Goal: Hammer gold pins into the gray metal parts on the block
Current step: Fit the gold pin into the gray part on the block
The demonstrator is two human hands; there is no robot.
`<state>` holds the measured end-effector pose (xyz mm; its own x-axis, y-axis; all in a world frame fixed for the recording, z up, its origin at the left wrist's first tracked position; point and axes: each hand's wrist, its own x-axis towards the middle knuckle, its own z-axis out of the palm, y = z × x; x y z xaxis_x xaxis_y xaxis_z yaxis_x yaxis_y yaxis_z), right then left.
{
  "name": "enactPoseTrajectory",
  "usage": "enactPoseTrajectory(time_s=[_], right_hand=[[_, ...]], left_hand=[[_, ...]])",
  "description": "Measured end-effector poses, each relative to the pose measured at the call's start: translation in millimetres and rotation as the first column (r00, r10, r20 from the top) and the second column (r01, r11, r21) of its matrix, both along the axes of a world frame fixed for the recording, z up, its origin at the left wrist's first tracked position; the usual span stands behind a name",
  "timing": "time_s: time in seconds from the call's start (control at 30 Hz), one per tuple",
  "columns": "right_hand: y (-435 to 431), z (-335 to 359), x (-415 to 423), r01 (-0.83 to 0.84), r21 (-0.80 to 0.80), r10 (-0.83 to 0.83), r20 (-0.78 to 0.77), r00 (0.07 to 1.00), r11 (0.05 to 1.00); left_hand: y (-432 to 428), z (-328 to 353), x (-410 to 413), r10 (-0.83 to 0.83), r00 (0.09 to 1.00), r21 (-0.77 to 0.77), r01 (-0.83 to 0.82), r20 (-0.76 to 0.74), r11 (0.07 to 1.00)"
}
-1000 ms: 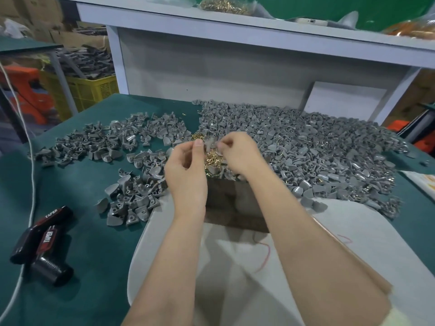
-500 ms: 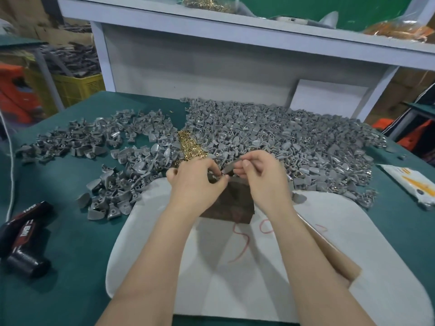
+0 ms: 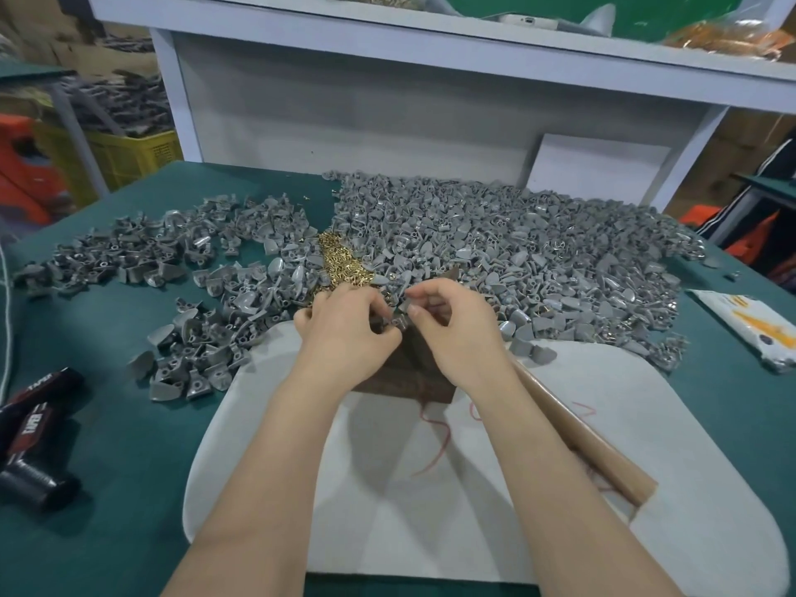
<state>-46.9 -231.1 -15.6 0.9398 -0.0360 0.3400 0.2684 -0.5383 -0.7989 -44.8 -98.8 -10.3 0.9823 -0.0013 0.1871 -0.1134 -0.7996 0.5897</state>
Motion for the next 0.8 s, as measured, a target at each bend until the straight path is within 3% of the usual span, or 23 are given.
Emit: enactPoseTrajectory(time_s=[0.17,0.43,0.53,0.67,0.8], right_hand=[[1.3,-1.1,0.0,0.024,-0.075,-0.025,-0.008,1.000,0.997],[6.5,3.0,-4.5,0.042,-0.342,-0.037,0.021,0.999,0.939],[9.6,8.5,-4.4,0.050,-0.491,-0.044,0.025,0.999,0.869],[17.8,24.5,0.0,0.024,-0.716,-0.044,-0.009,0.999,0.697],[26.3,41.8,-0.6,0.002,-0.809,-0.006,-0.001,1.000,0.587]], left_hand=[[0.0,1.0,-0.8,-0.038,0.999,-0.058,0.038,-0.003,0.998],[0.8,2.0,-1.4,-0.006,1.000,-0.063,0.006,0.005,0.998],[1.4,2.9,-1.2,-0.021,1.000,-0.084,0.020,-0.021,0.996],[1.8,5.4,-2.8,-0.036,0.999,-0.093,0.034,-0.025,0.995],[1.7,6.3,-4.2,-0.046,0.999,-0.092,0.044,-0.024,0.995]])
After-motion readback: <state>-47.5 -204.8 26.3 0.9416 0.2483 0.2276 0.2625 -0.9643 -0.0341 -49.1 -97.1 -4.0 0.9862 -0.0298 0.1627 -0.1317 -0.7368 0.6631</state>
